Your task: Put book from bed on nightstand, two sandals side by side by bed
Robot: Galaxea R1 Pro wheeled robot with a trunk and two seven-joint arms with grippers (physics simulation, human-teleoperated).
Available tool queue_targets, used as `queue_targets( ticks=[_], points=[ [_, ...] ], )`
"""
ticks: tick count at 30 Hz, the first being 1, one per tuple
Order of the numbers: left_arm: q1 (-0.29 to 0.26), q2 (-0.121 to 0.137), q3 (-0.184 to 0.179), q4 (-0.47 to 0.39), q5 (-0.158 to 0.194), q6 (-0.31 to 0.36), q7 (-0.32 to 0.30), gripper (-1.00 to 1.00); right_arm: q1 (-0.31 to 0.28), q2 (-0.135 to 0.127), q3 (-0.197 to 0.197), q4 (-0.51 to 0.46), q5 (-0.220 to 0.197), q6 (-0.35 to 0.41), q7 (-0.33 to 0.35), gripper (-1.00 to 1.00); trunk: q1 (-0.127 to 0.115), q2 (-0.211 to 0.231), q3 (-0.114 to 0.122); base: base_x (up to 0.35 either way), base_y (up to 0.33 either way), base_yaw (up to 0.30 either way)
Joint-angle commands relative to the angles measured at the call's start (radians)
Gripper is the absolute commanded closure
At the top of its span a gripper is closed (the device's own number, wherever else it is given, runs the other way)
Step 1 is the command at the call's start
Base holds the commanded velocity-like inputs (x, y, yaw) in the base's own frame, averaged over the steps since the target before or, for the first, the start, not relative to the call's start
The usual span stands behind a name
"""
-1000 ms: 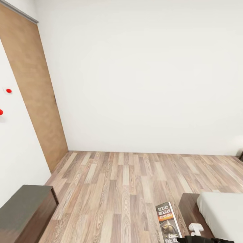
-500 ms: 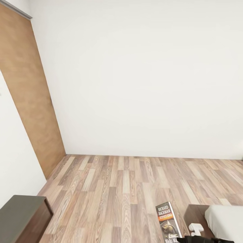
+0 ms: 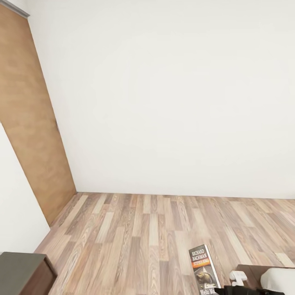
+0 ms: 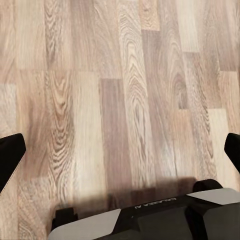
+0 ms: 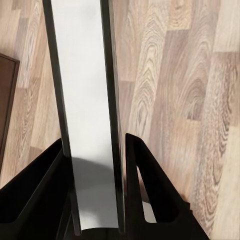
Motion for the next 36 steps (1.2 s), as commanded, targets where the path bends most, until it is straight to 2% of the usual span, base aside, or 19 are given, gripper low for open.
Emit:
queue_targets(
  ticks=[1,13,36],
  points=[
    [0.0,0.0,0.009,0.001,-0.01,-0.004,-0.002,-1.0,-0.001,0.0,-0.004,0.0,-0.011,0.011,0.003,1.0,0.001,-0.001,-0.001,0.333,0.0,0.0],
    [0.0,0.0,0.009,0.001,-0.01,-0.004,-0.002,-1.0,0.0,0.0,-0.004,0.0,-0.012,0.011,0.003,1.0,0.001,-0.001,-0.001,0.333,-0.008,0.0],
    [0.0,0.001,0.009,0.001,-0.01,-0.004,-0.002,-1.0,0.0,-0.001,-0.004,0.0,-0.012,0.011,0.004,1.0,0.001,-0.001,-0.003,0.307,-0.077,-0.009]
  ],
)
